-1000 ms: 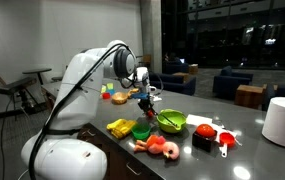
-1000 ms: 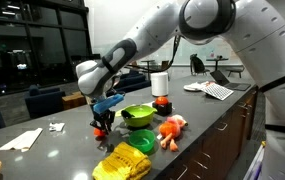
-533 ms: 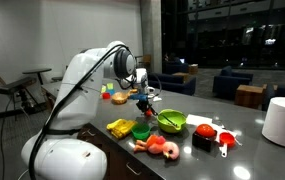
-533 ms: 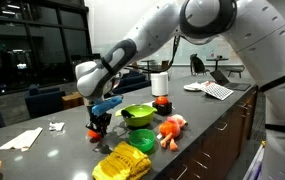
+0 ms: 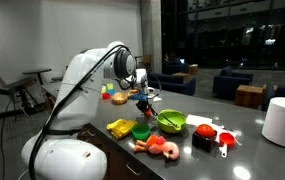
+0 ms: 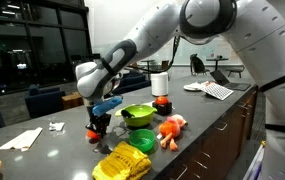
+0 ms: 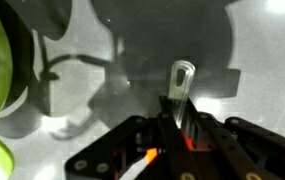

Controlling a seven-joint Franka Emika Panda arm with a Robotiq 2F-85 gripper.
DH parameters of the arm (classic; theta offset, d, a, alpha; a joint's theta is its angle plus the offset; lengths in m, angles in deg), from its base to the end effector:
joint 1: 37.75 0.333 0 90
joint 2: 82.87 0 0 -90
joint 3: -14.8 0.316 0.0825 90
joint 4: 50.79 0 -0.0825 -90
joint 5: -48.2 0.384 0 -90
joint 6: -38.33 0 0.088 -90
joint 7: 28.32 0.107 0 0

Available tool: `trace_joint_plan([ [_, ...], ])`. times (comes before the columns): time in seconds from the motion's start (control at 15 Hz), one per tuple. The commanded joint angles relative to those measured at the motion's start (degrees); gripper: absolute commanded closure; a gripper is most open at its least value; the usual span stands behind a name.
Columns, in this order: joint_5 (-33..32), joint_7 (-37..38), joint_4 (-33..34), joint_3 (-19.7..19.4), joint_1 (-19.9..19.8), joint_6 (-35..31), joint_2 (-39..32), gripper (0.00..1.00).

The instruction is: Pick up the orange measuring cup and pour its contents into the lime green bowl

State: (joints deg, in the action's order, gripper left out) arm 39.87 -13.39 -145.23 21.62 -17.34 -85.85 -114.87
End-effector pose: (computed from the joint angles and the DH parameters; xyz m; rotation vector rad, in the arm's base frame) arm 0.6109 0.2975 0.2874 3.0470 0.4320 -0.0181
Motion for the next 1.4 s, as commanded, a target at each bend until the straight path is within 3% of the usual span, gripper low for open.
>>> trace_joint_plan([
  [0.0, -0.5, -0.7, -0.1, 0.0, 0.0, 0.3, 1.0, 0.96],
  [1.0, -5.6, 1.3, 0.1, -1.1, 0.3, -0.6, 5.7, 0.96],
  [1.07, -5.1, 1.1, -0.2, -0.9, 0.0, -0.9, 5.8, 0.59],
  [1.2, -2.9, 0.0, -1.2, -0.1, -0.9, -1.6, 6.1, 0.53],
  [1.33, 1.1, -4.7, -3.3, 2.1, -2.6, -2.7, 7.0, 0.41],
])
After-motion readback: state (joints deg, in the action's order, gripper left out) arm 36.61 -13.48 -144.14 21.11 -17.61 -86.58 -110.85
